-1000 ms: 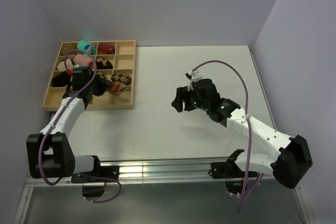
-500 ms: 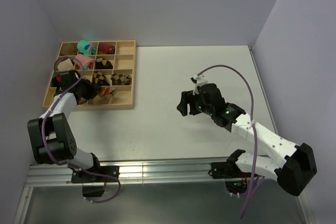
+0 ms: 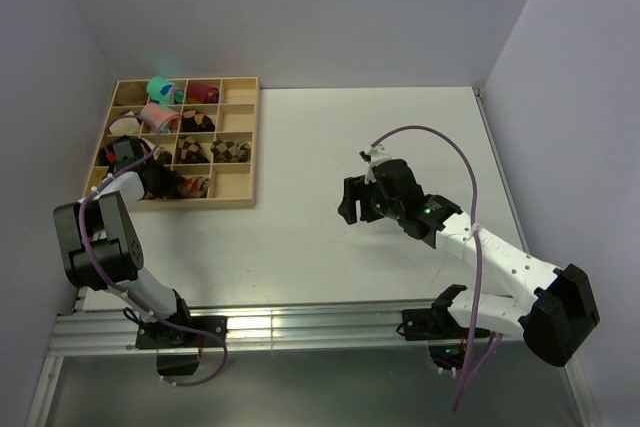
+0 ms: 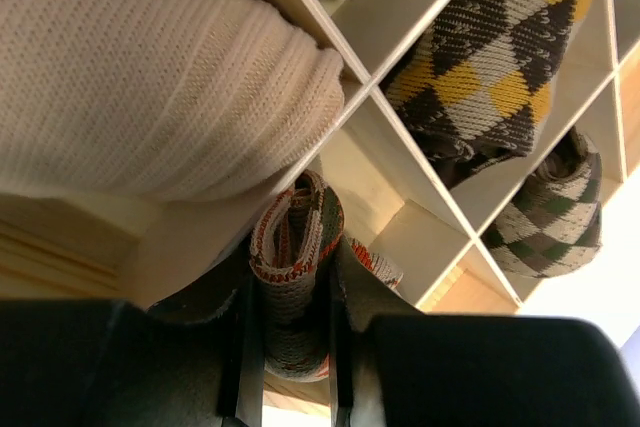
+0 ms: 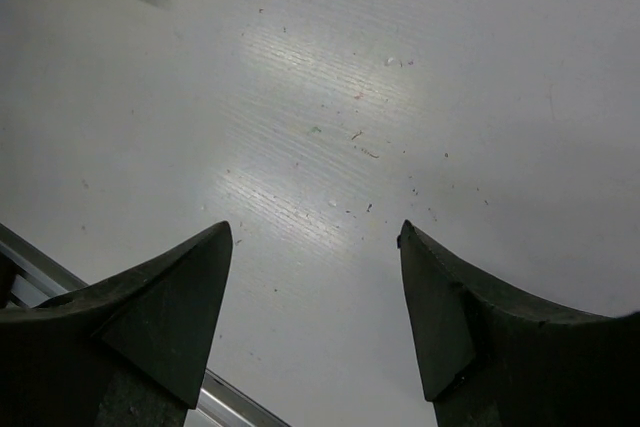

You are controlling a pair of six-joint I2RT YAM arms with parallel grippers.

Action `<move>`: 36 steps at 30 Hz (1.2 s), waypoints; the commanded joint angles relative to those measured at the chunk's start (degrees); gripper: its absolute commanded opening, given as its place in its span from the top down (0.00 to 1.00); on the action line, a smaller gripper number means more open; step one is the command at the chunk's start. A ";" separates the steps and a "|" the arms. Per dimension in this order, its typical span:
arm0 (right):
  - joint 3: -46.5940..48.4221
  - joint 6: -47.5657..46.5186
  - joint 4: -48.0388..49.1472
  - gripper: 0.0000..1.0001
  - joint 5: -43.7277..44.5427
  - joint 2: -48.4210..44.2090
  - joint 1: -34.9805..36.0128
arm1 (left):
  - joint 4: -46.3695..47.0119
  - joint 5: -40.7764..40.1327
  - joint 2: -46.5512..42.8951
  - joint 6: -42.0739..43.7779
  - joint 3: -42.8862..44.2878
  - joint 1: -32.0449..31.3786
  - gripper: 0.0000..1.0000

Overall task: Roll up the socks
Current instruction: Place the sock in the storage box.

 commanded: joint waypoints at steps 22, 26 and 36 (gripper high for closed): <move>2.22 -2.35 1.89 0.26 0.13 2.47 -0.61 | -1.08 -17.38 -1.25 10.36 7.10 -1.87 1.00; 2.22 -2.43 1.89 0.26 0.13 2.47 -0.69 | -1.78 -20.11 -0.12 11.77 8.32 -4.78 1.00; 1.52 -2.35 2.16 0.26 -0.13 2.38 -0.78 | -3.62 -15.47 1.82 11.07 8.77 -7.50 1.00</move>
